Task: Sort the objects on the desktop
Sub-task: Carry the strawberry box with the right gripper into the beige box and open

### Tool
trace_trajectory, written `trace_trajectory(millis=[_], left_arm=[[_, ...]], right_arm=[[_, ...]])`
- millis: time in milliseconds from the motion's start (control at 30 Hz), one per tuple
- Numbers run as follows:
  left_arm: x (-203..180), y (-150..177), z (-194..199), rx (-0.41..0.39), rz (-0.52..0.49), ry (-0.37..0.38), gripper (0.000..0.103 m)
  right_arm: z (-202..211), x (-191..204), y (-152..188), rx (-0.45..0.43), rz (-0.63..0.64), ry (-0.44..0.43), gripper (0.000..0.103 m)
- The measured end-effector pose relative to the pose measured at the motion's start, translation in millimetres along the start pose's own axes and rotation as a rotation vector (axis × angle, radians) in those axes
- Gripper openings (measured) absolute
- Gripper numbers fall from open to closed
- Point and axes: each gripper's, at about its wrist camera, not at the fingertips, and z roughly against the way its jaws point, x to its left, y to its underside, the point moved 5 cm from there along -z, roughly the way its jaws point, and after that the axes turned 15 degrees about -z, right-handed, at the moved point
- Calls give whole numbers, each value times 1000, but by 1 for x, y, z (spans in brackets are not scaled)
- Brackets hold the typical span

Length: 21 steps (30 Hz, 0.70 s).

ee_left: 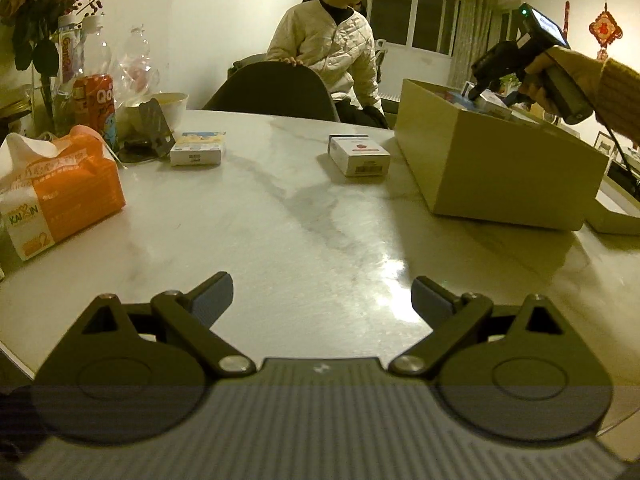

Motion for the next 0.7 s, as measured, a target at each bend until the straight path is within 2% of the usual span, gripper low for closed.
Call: trace_trajectory(millis=[333, 500, 700], left_arm=[[7, -2, -8, 14, 15, -4, 97], [18, -9, -21, 38, 26, -18, 98], [32, -20, -39, 64, 43, -32, 99]], right_arm=[[12, 1, -14, -47, 6, -48, 65], [37, 5, -11, -58, 8, -122, 66], [71, 7, 9, -76, 24, -229, 70]])
